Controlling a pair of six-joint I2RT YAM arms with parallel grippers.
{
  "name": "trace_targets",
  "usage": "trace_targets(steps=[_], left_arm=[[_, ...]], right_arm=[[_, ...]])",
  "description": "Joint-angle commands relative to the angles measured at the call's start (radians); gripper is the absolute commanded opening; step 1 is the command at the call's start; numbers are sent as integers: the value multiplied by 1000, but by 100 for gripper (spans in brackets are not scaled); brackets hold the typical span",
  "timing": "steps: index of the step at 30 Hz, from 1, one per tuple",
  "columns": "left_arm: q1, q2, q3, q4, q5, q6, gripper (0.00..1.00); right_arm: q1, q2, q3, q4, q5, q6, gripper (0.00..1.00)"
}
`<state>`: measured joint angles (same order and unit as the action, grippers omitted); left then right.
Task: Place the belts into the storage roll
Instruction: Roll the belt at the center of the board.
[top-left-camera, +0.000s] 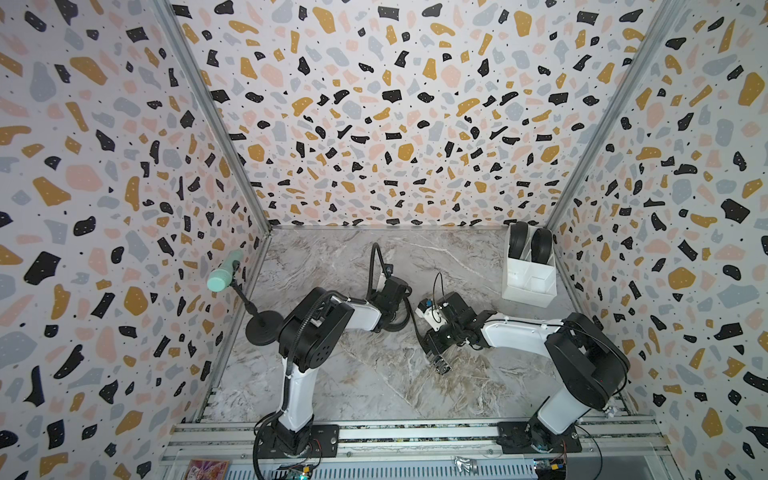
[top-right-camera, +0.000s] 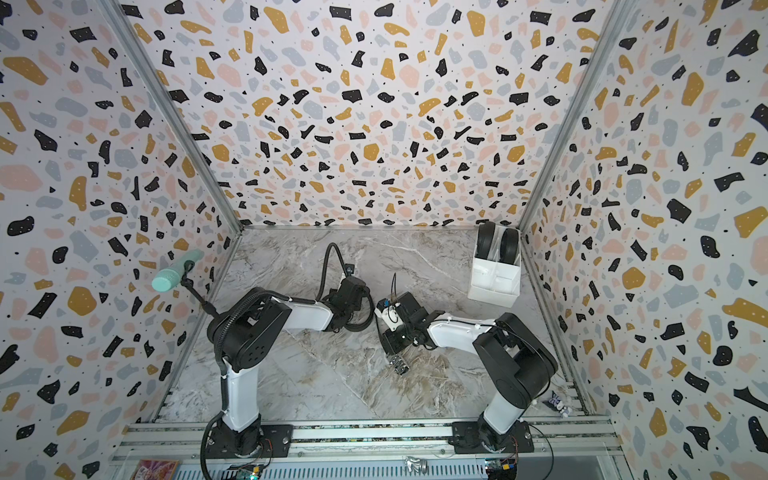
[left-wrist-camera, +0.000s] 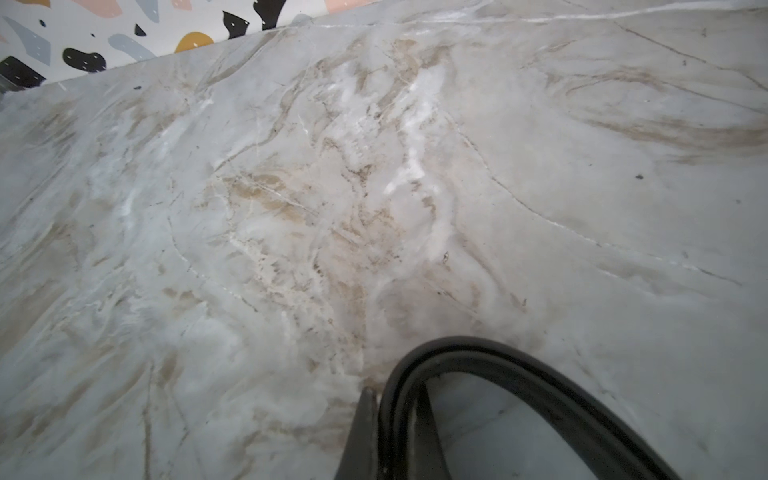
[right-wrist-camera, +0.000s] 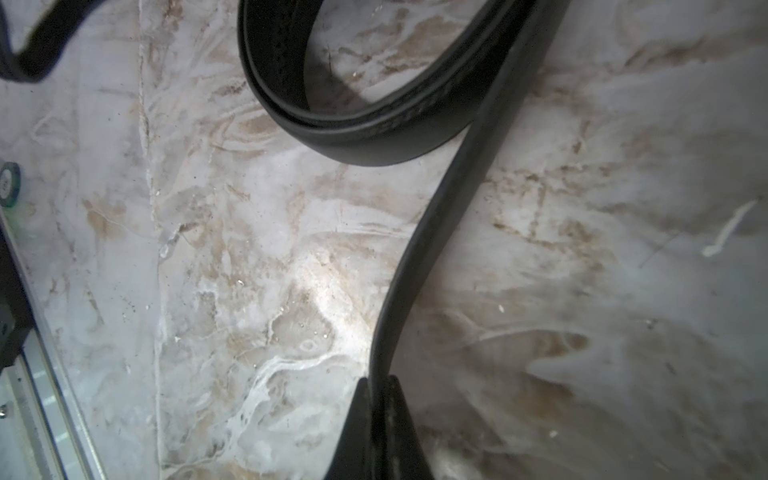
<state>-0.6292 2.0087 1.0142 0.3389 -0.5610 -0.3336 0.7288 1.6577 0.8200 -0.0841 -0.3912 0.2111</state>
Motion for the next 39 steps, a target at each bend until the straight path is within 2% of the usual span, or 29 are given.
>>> trace_targets(steps=[1,5,7,10,12,15,19,23,27,32,35,39], left_arm=[[-2,19,-37,-26,37,-94,0],[-10,3,-61,-29,43,-124,0],[-12,5,-60,-35,47,-128,0],[-13,7,-59,-42,55,-129,0],[-13,8,-60,-39,60,-129,0],[-14,11,-60,-38,67,-125,0],[-13,17,-56,-40,75,-120,0],[-14,18,-53,-46,75,-125,0],[-13,16,-50,-55,77,-133,0],[-14,16,-51,-64,68,-132,0],[-14,13,-53,-67,64,-131,0],[-13,12,-53,-67,64,-130,0]], right_arm=[[28,77,17,-112,-118,79,6],[54,105,84,-10,-236,145,24],[63,98,93,53,-280,170,40],[35,69,89,88,-259,182,55],[-12,48,77,94,-249,183,61],[-94,25,72,86,-199,171,65],[-155,72,168,3,-73,113,69],[-160,163,281,-12,-44,99,78],[-152,223,328,42,-20,134,83],[-126,283,394,45,8,141,84],[-109,289,437,-5,70,120,84],[-151,315,514,-56,96,83,85]])
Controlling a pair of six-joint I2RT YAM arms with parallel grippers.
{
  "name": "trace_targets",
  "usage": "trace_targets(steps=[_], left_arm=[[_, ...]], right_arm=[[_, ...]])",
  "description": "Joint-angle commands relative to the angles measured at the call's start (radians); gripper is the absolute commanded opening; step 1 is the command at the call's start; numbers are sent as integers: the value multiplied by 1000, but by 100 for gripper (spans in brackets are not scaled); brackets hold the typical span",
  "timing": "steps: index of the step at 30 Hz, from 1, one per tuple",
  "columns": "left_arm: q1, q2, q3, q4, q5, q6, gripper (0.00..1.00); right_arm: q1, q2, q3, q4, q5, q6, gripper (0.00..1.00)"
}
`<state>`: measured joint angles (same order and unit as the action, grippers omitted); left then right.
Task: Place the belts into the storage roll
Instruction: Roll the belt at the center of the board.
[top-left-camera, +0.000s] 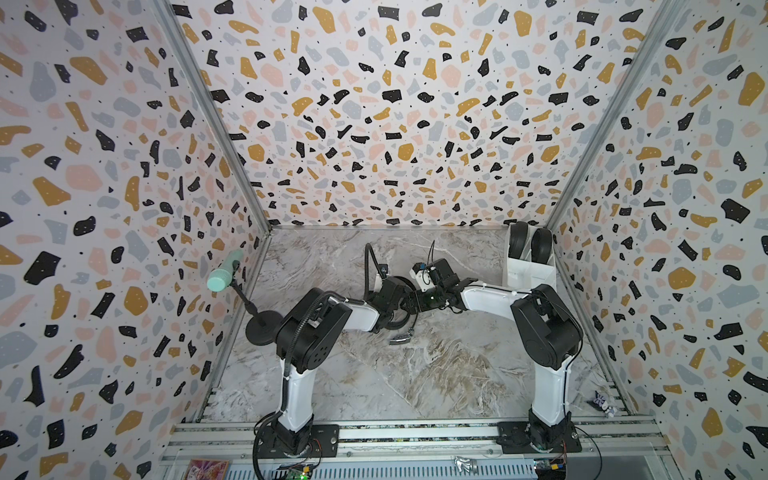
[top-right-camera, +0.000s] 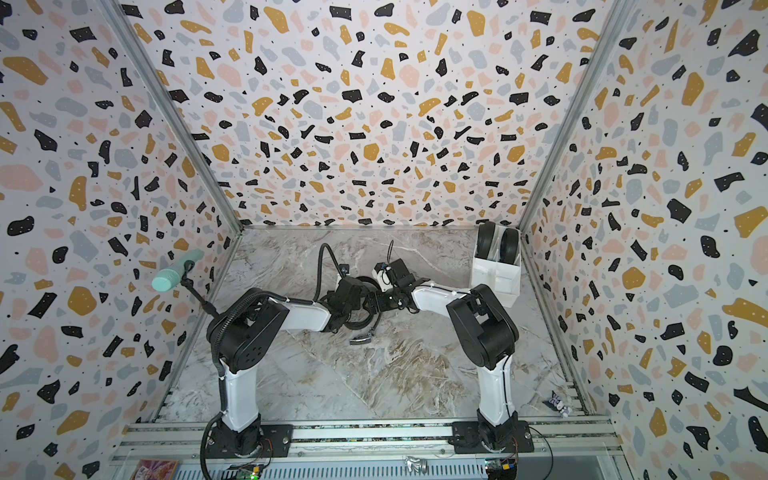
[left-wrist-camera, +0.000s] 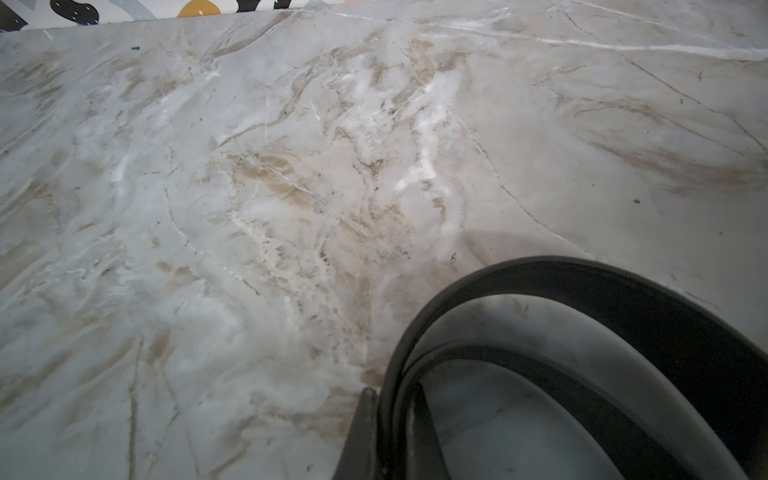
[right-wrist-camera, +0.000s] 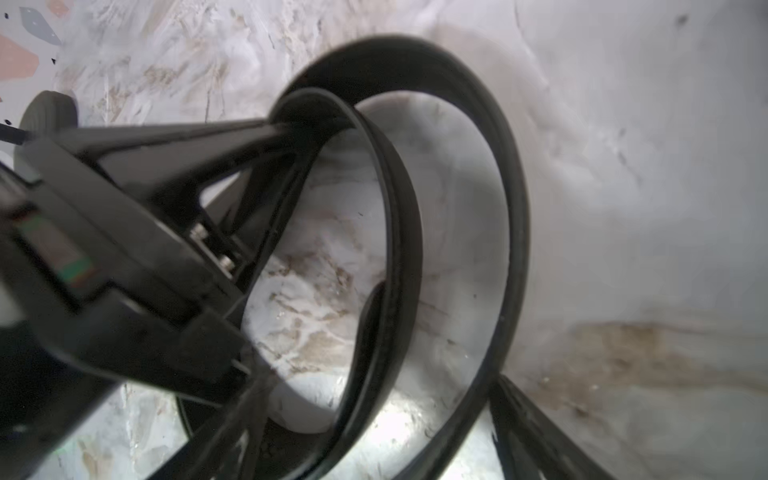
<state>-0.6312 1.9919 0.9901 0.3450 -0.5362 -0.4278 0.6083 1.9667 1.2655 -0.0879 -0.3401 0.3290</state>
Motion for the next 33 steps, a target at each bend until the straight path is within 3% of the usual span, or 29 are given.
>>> trace_targets(steps=[1,6,11,23,33], left_arm=[[-12,28,-31,-74,42,-36,0],[-12,31,-34,-72,45,-37,0],[-12,26,-39,-74,39,-40,0],[-10,28,-37,-81,27,-43,0],[-10,27,-35,-87,23,-68,0]], right_arm=[[-36,19,95,-64,36,-52,85],[-37,174,328,-212,47,-155,87],[-33,259,426,-217,24,-182,85],[21,89,171,-73,-12,-137,64],[99,99,93,-106,126,55,37]])
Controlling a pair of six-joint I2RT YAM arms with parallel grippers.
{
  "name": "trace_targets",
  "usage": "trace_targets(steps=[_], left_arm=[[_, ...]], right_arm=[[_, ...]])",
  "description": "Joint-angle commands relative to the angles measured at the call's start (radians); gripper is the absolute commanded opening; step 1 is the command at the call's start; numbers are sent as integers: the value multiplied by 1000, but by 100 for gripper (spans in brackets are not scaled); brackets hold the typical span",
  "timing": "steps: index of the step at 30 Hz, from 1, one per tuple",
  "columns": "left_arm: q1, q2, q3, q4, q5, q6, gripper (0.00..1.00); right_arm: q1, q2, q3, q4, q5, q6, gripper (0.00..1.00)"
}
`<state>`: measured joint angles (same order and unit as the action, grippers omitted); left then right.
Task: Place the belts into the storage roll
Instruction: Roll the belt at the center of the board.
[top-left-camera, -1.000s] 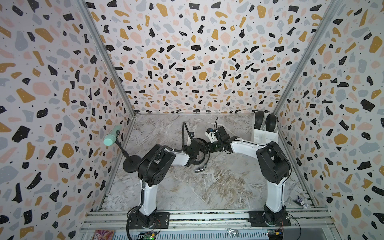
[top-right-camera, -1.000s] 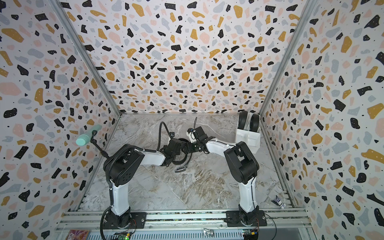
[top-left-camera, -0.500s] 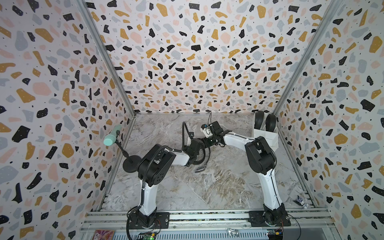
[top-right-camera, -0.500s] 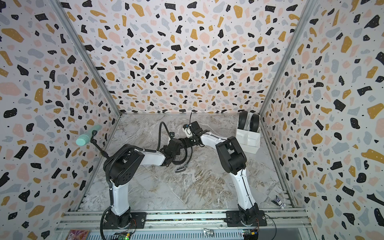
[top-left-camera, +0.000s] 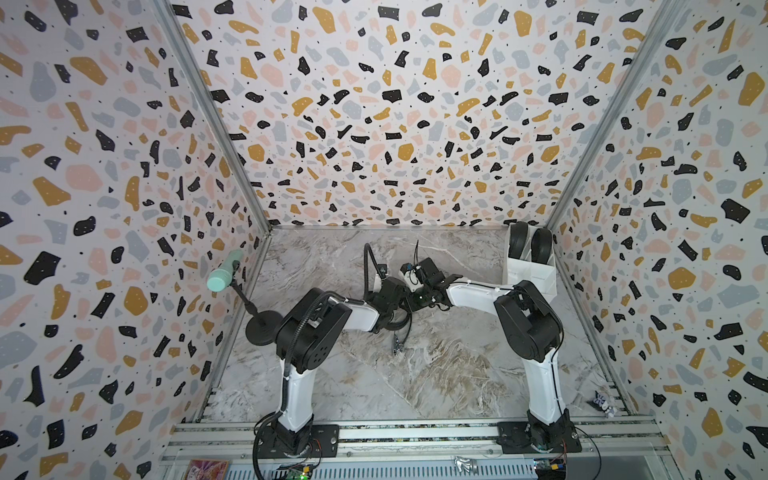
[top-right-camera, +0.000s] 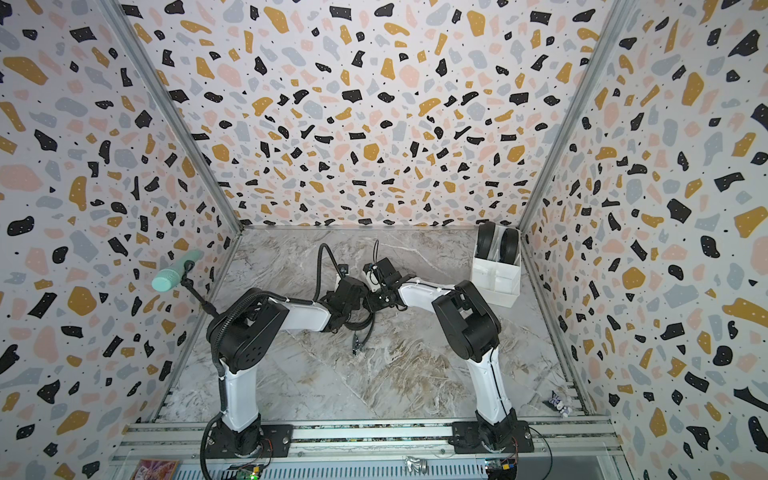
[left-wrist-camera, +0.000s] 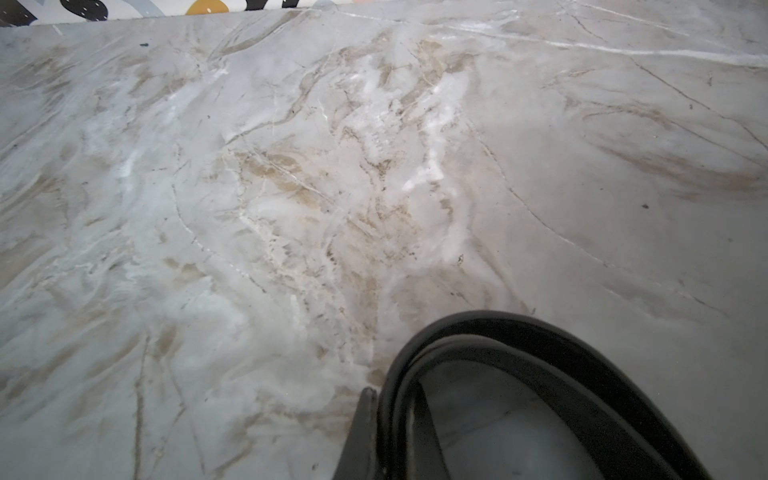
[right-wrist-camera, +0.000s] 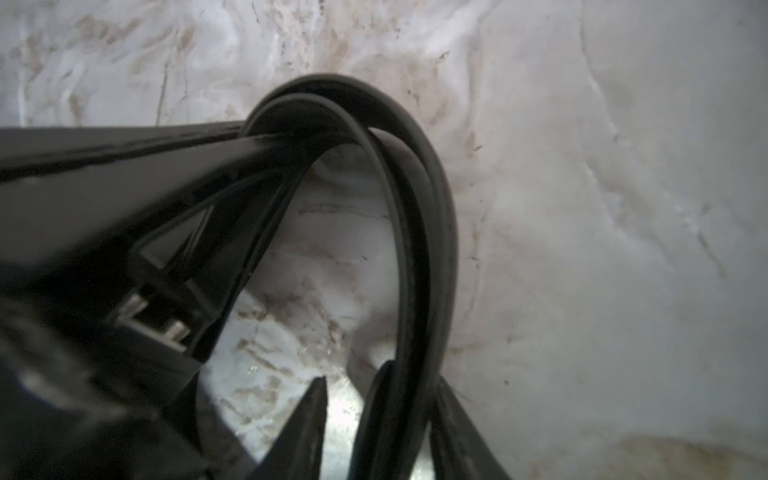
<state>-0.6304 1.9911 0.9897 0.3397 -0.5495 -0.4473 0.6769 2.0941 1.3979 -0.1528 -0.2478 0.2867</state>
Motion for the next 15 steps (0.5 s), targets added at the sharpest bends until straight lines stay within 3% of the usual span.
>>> trace_targets(steps=[1,2,5,9,15], left_arm=[[-11,28,-35,-82,38,-50,0],[-11,28,-35,-82,41,-54,0],[-11,20,-37,-114,68,-66,0],[-11,-17,-56,-163,139,-99,0],[-9,-125,-78,-251,324,-134,50]], right_arm=[[35,-24,-44,-39,41,114,37],[39,-17,-44,-44,56,127,36],[46,23,1,-109,103,109,20],[37,37,64,-197,160,1,5],[-9,5,97,-289,163,-225,0]])
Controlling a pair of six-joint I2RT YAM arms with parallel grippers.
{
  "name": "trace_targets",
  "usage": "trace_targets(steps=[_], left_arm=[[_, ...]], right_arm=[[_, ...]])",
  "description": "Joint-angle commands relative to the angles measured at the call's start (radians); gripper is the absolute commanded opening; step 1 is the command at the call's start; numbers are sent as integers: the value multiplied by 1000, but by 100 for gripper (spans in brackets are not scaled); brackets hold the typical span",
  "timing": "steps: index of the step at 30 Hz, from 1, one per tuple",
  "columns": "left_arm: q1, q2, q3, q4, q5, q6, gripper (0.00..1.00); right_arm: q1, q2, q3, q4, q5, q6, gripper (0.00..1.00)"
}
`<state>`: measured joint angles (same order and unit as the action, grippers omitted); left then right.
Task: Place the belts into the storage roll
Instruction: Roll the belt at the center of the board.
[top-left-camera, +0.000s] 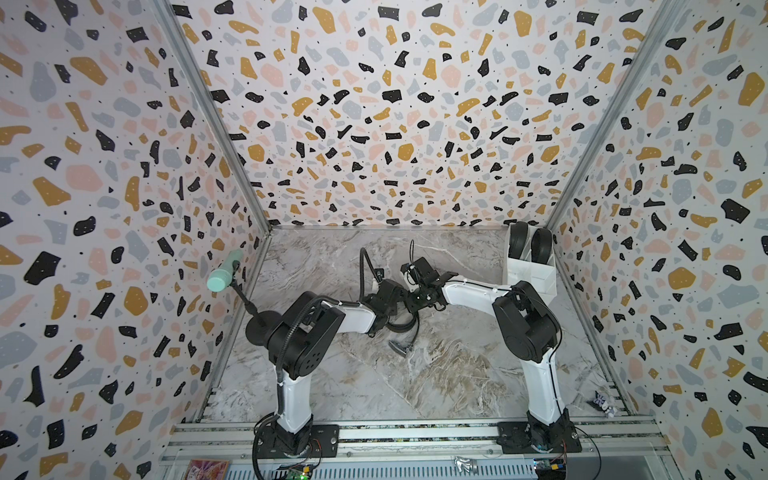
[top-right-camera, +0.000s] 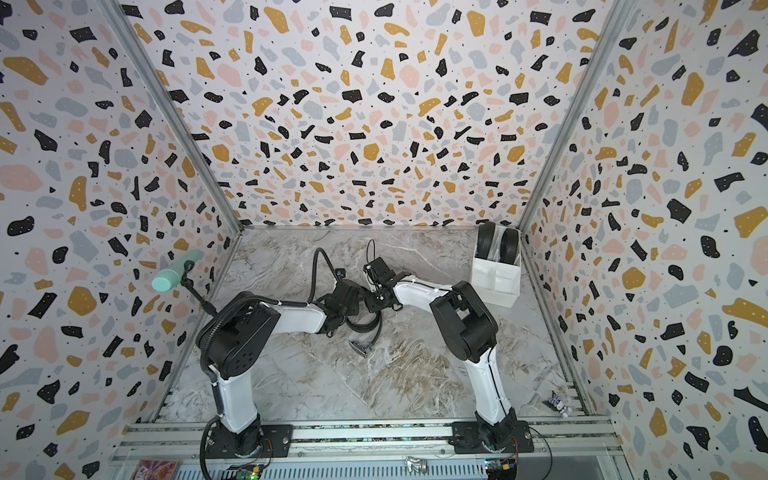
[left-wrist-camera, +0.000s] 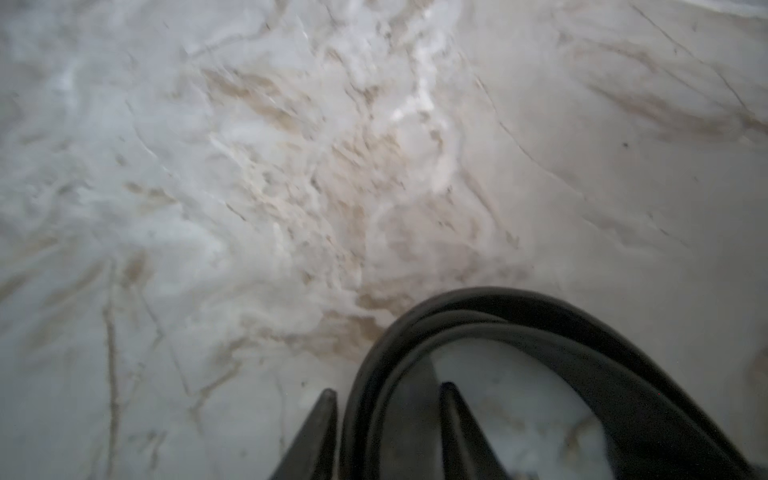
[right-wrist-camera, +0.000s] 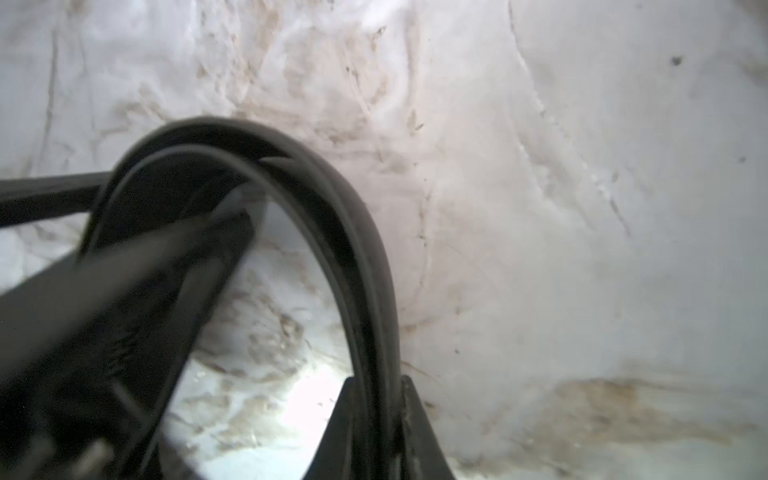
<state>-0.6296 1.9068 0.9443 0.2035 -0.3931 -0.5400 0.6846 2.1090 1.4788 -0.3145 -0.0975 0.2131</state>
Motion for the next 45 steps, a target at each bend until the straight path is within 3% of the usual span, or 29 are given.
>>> trace_targets(steps=[1,4,8,16,25,27,30,34,40,45], left_arm=[[-9,-67,-40,-122,187,-43,56],[9,-161,-50,-149,236,-38,76],[55,-221,-23,-170,283,13,86],[87,-86,106,-256,291,160,79],[87,-39,111,-263,299,204,72],[86,-31,106,-258,282,199,67],[87,1,110,-237,254,180,45],[87,42,121,-209,190,127,25],[78,46,95,-187,101,46,5],[46,35,77,-179,52,13,0]], right_arm=[[-18,-16,14,-134,15,-181,0],[-20,-28,15,-153,13,-279,0],[-20,-24,12,-146,-16,-361,0],[-25,18,70,-153,-40,-422,0],[-28,40,107,-172,-65,-440,0],[-27,39,108,-172,-78,-442,0],[-21,37,105,-174,-84,-435,1],[-30,32,103,-211,-92,-379,20],[-66,-49,-1,-223,-212,-213,44],[-70,-143,-143,-144,-322,-65,57]])
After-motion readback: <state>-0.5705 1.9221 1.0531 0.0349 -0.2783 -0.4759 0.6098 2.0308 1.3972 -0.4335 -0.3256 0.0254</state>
